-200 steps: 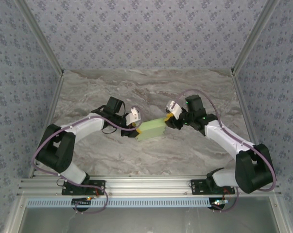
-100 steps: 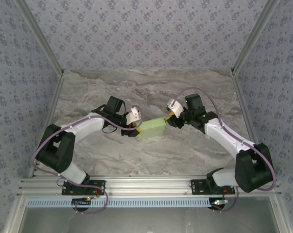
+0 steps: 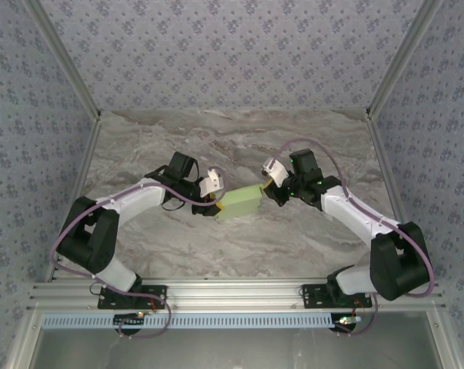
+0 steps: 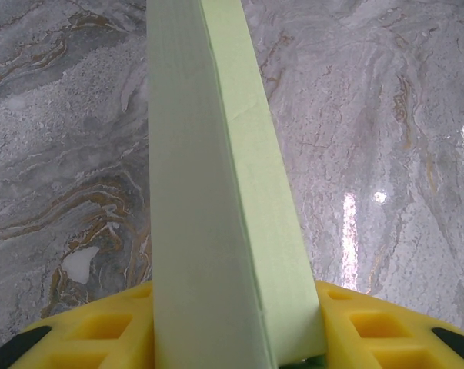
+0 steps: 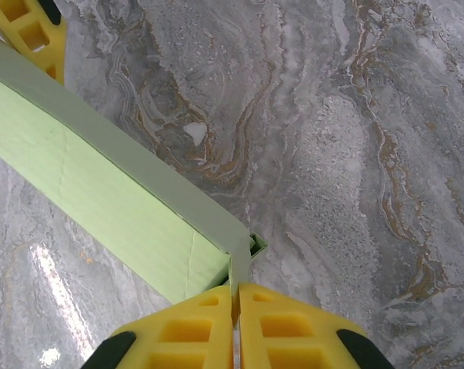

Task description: Fold the paper box

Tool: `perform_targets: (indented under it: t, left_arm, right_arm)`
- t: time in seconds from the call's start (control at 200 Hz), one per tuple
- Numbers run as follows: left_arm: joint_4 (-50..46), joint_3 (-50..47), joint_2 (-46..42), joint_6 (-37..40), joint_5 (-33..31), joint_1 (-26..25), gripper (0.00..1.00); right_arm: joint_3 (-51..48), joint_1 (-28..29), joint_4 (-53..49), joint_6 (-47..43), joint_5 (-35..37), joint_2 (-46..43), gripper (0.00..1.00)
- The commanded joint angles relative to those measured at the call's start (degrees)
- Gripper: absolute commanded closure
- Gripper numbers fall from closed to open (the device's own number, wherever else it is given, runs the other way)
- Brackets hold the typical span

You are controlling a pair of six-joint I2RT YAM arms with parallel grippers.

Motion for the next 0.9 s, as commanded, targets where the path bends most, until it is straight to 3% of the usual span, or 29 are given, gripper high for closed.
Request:
perform_targets:
  t: [0.0, 0.53, 0.894]
  left_arm:
    - [-0.27, 1.96, 0.22, 0.16, 0.95, -0.38, 0.56]
    - [-1.78, 3.72, 2.74, -0.91, -2.86, -1.13, 0.56]
    - [-2.23, 4.07, 3.22, -1.00, -5.20, -1.90, 0.56]
  right_arm:
    - [3.15, 0.81, -1.54, 3.13, 1.34, 1.11, 0.91]
    - [13.57, 4.67, -13.99, 19.81, 12.70, 5.65, 0.96]
    - [16.56, 5.16, -16.94, 27.11, 13.76, 7.12, 0.97]
